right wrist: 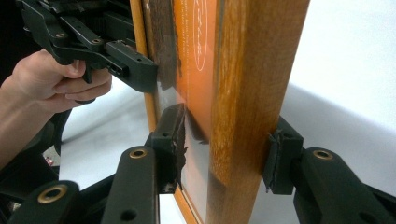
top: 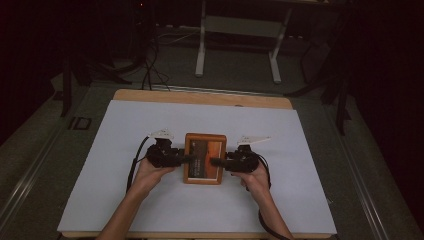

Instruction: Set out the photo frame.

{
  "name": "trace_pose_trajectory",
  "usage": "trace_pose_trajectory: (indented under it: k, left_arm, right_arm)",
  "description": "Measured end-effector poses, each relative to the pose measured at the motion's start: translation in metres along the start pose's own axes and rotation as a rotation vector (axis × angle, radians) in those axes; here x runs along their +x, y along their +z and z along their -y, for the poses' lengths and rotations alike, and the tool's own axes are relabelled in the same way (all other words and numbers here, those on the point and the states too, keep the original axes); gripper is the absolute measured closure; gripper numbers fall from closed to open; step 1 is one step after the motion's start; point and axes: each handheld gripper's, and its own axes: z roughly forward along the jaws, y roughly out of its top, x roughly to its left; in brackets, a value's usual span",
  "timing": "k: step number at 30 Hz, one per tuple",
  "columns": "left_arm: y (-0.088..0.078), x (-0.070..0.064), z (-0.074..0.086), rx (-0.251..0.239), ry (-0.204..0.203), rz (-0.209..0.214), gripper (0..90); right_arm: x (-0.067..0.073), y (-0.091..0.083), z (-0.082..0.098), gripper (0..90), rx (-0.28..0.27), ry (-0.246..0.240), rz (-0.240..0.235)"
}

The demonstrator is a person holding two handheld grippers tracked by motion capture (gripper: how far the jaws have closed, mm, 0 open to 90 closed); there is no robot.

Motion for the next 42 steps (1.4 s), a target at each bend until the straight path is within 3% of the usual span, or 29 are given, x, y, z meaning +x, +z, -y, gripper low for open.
trace_pose_trajectory:
  k: [10, 30, 42]
  left_arm:
    - [0.0014, 0.003, 0.0018, -0.007, -0.012, 0.009, 60.5]
    - [0.0008, 0.0036, 0.0042, -0.01, -0.013, 0.013, 59.2]
    - [0.0017, 0.0069, 0.0057, 0.003, -0.039, 0.031, 52.7]
  right_arm:
    - [-0.0028, 0.0018, 0.0019, 55.8, -0.003, 0.014, -0.003]
    - [0.0026, 0.0023, 0.004, 56.2, 0.005, -0.021, 0.022]
    - [0.0045, 0.0068, 0.0056, 49.0, 0.041, -0.048, 0.036]
